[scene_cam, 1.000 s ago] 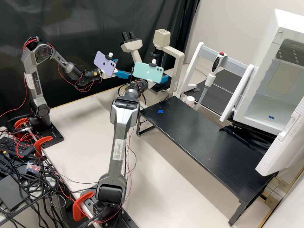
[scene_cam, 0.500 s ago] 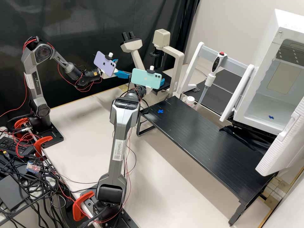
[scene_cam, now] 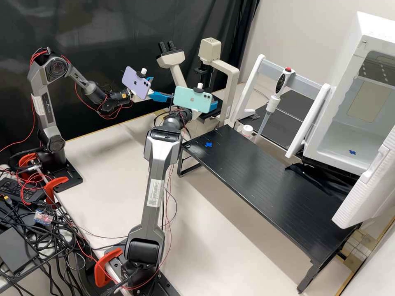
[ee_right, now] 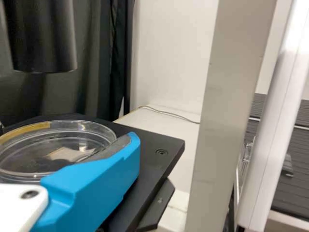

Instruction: Move the petri dish to the microscope

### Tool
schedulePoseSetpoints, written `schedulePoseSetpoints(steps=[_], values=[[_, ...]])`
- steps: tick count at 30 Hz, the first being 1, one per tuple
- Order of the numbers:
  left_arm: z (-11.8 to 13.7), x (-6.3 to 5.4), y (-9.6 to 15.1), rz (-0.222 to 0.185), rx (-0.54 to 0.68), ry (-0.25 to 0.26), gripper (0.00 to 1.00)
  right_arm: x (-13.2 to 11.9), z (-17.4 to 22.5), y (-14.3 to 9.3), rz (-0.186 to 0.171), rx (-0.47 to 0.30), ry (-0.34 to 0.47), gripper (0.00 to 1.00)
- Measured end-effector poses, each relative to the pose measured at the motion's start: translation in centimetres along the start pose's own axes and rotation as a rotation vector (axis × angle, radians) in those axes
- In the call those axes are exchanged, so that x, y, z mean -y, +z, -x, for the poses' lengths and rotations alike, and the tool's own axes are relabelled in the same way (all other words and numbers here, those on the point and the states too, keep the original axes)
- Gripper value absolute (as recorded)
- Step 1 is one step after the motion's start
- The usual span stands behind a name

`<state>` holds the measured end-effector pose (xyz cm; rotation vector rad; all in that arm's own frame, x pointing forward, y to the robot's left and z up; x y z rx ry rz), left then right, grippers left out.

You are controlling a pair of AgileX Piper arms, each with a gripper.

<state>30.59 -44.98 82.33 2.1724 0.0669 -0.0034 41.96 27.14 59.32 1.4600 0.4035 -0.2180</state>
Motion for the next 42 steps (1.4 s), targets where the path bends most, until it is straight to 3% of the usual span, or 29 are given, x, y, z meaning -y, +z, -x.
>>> schedulePoseSetpoints(steps=[4,5,16,19,22,23,25,31,38,42], values=[[0.0,0.0,0.0,0.000,0.000,0.000,1.00,0.0,-0.5,-0.1,0.001,0.019,0.000,0.00],[0.0,0.0,0.0,0.000,0.000,0.000,1.00,-0.1,-0.5,-0.2,-0.002,0.019,0.002,1.00],[0.0,0.0,0.0,0.000,0.000,0.000,1.00,0.3,-0.8,0.4,0.006,0.036,-0.025,1.00],[0.0,0.0,0.0,0.000,0.000,0.000,1.00,0.2,-0.4,0.8,-0.003,0.019,-0.024,1.00],[0.0,0.0,0.0,0.000,0.000,0.000,1.00,0.3,0.4,1.0,0.023,-0.018,-0.033,1.00],[0.0,0.0,0.0,0.000,0.000,0.000,1.00,0.4,0.8,1.2,0.006,-0.028,-0.040,1.00],[0.0,0.0,0.0,0.000,0.000,0.000,1.00,0.5,1.4,1.3,0.018,-0.049,-0.042,1.00],[0.0,0.0,0.0,0.000,0.000,0.000,1.00,0.7,4.1,2.2,0.012,-0.111,-0.064,1.00],[0.0,0.0,0.0,0.000,0.000,0.000,1.00,0.4,9.3,3.8,0.041,-0.192,-0.060,1.00],[0.0,0.0,0.0,0.000,0.000,0.000,1.00,-0.1,12.5,5.4,0.019,-0.193,-0.043,1.00]])
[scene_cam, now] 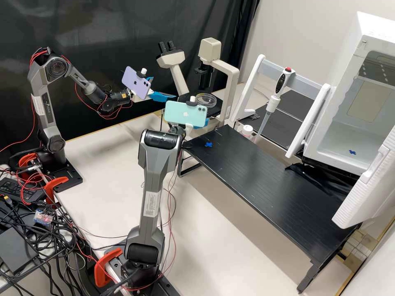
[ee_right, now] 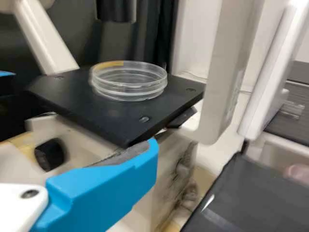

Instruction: Move the petri dish to the microscope

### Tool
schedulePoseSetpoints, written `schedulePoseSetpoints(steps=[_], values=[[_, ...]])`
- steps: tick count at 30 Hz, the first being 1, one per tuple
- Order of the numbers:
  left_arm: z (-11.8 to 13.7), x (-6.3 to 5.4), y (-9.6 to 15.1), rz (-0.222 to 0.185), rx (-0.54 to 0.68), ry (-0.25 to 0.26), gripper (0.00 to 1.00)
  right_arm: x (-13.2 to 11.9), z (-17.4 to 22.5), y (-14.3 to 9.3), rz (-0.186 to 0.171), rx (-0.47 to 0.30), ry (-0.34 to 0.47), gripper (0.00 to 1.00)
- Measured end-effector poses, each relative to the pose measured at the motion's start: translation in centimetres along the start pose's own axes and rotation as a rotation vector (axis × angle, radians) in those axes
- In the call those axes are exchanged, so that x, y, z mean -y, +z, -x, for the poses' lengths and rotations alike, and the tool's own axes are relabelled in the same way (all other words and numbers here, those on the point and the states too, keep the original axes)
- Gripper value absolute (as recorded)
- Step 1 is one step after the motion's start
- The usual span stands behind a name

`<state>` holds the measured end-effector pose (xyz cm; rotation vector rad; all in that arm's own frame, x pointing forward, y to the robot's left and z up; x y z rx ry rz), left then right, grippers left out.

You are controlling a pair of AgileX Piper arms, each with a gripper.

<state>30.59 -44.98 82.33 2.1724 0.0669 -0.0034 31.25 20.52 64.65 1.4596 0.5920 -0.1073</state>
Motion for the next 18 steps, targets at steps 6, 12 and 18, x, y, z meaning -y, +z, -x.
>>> schedulePoseSetpoints(steps=[6,12,18], values=[[0.0,0.0,0.0,0.000,0.000,0.000,1.00,-1.8,5.5,2.0,0.008,-0.021,0.133,1.00],[0.0,0.0,0.0,0.000,0.000,0.000,1.00,-3.4,10.3,4.1,0.033,-0.037,0.284,1.00],[0.0,0.0,0.0,0.000,0.000,0.000,1.00,-4.7,14.5,6.5,0.035,0.030,0.369,1.00]])
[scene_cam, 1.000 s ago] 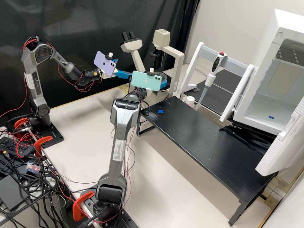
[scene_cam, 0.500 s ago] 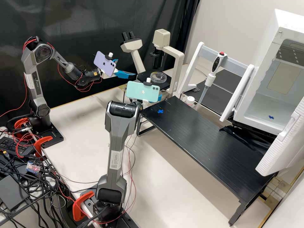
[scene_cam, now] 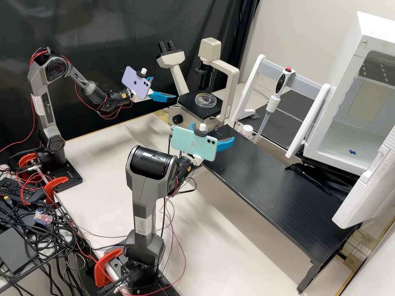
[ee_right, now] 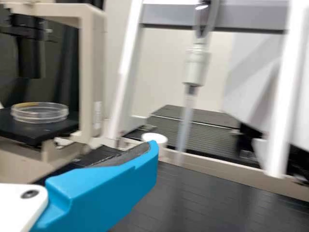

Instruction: Move the petri dish to the microscope

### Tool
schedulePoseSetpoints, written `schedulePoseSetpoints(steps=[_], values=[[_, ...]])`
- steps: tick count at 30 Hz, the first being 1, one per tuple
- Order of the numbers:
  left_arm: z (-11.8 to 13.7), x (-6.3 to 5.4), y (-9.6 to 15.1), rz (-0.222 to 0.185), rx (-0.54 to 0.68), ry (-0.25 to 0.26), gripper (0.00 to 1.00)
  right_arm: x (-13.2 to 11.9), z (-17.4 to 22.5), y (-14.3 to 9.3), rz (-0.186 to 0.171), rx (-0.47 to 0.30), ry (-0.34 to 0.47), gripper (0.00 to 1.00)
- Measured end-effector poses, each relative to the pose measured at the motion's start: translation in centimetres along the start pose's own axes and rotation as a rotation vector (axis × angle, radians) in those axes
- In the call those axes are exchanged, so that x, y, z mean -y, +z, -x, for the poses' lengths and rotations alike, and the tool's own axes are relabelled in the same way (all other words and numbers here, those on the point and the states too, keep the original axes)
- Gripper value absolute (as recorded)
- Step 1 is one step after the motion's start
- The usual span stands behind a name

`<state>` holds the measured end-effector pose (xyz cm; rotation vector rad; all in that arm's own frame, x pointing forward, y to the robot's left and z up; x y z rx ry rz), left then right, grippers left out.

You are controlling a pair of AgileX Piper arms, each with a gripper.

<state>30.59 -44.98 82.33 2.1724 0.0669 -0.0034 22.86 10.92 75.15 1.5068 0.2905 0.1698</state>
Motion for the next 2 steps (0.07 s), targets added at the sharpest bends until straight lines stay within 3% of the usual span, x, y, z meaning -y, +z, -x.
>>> schedulePoseSetpoints(steps=[2], values=[[0.00,0.00,0.00,0.000,0.000,0.000,1.00,-0.68,0.79,1.15,-0.011,0.040,0.021,1.00]])
